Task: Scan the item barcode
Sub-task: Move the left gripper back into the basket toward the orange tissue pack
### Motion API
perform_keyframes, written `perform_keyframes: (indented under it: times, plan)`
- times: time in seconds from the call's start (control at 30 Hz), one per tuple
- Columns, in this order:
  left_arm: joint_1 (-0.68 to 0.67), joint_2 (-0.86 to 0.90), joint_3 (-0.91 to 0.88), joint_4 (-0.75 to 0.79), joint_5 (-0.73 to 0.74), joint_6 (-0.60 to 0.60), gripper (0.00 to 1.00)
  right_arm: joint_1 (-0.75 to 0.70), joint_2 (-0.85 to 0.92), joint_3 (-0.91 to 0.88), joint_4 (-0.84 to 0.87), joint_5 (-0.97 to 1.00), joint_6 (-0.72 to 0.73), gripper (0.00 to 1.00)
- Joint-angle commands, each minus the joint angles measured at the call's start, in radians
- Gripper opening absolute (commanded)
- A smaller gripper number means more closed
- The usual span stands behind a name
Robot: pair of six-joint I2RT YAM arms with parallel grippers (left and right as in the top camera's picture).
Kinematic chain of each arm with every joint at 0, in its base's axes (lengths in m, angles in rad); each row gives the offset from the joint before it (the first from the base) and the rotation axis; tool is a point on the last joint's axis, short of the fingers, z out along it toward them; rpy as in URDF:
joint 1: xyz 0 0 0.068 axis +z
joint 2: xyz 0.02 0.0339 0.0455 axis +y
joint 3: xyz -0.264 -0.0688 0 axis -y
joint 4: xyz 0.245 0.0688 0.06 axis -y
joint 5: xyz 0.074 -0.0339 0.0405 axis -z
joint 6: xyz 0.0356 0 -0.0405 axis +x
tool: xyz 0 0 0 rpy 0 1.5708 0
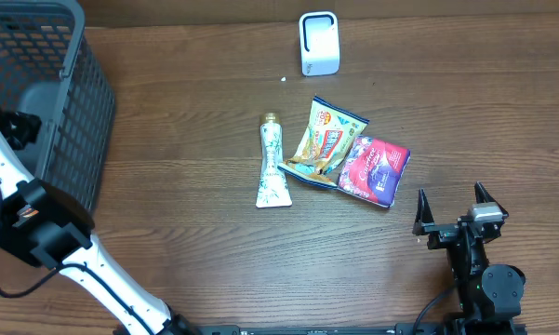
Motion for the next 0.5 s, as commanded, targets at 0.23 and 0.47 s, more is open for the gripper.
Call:
perform_keyframes:
  times: [0.23,0.47]
  plan:
    - [0.013,0.084,-0.001,-0.047,-0.095,-0.097,1.0,0.005,-0.01,-0.01,0.006,0.003,0.003,1.0]
    - [0.021,0.084,-0.028,-0.018,-0.095,-0.103,0.96,0.005,-0.01,-0.01,0.006,0.003,0.003,1.0]
